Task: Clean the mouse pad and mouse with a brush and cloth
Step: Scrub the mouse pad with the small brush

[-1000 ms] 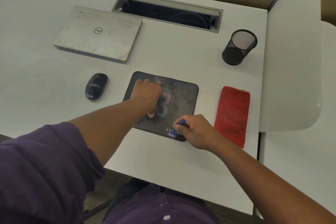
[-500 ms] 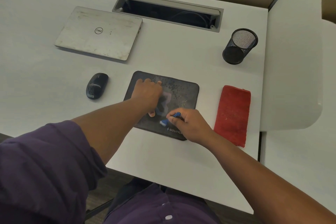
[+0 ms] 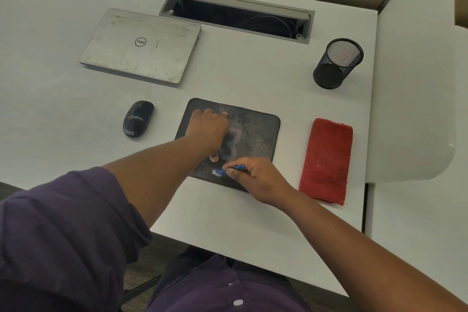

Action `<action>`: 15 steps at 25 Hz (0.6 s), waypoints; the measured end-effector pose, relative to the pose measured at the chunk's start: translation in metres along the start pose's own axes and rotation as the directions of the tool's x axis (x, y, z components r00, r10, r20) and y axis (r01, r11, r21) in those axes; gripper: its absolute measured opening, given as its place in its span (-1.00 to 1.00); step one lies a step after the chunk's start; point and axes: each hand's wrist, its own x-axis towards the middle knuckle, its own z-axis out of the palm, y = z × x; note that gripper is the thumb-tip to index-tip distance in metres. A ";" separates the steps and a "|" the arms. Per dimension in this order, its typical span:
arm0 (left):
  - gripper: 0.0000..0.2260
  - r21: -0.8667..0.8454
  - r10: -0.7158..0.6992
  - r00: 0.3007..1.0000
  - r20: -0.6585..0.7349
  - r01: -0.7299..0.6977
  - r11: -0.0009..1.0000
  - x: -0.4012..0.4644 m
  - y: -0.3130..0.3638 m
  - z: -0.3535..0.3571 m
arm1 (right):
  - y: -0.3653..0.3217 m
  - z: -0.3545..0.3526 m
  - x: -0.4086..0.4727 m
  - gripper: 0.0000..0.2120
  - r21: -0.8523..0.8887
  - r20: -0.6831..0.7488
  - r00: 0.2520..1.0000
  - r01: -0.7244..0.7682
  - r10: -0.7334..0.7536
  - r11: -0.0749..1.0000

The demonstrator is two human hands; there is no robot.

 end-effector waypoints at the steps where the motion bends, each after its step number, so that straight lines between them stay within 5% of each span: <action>1: 0.02 0.001 0.000 1.000 0.002 0.000 1.000 -0.001 0.000 0.000 | -0.001 0.003 0.001 -0.83 -0.017 0.012 1.000 -0.012 0.013 1.000; 15: -0.02 -0.014 0.002 1.000 0.018 -0.001 1.000 -0.006 0.000 -0.006 | 0.000 -0.018 -0.002 -0.83 -0.273 0.166 0.982 -0.038 0.086 0.961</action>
